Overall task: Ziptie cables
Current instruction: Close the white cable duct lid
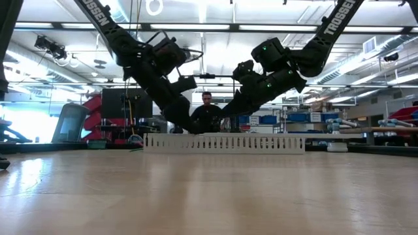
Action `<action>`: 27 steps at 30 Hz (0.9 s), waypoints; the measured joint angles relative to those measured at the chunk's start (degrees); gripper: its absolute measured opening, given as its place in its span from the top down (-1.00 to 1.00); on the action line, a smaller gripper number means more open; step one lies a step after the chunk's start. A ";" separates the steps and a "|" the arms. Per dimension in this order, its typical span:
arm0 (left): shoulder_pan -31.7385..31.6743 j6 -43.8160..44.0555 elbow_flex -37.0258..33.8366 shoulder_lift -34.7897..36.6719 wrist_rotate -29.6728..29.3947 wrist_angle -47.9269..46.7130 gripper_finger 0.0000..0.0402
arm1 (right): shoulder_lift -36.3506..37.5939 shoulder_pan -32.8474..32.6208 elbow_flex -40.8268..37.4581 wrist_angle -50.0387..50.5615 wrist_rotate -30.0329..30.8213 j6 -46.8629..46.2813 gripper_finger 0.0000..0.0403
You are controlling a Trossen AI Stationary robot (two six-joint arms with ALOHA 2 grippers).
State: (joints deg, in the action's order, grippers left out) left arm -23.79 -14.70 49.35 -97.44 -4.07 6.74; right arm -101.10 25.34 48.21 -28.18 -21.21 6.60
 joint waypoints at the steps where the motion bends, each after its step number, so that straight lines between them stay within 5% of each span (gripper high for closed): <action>1: -0.77 0.19 0.37 -0.01 1.33 -1.40 -0.42 | 0.00 0.01 0.00 0.00 0.00 0.03 1.00; 17: -3.72 1.28 0.76 -1.61 9.26 -4.92 -0.42 | 0.00 -0.01 0.00 0.09 0.00 0.12 1.00; 27: -3.32 1.62 0.72 -4.66 8.10 -2.60 -0.34 | 0.02 -0.01 0.00 3.82 0.64 0.08 1.00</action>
State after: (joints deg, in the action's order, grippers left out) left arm -27.11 -13.08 50.06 -102.10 4.03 4.14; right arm -101.08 25.32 48.21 -24.37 -20.58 6.68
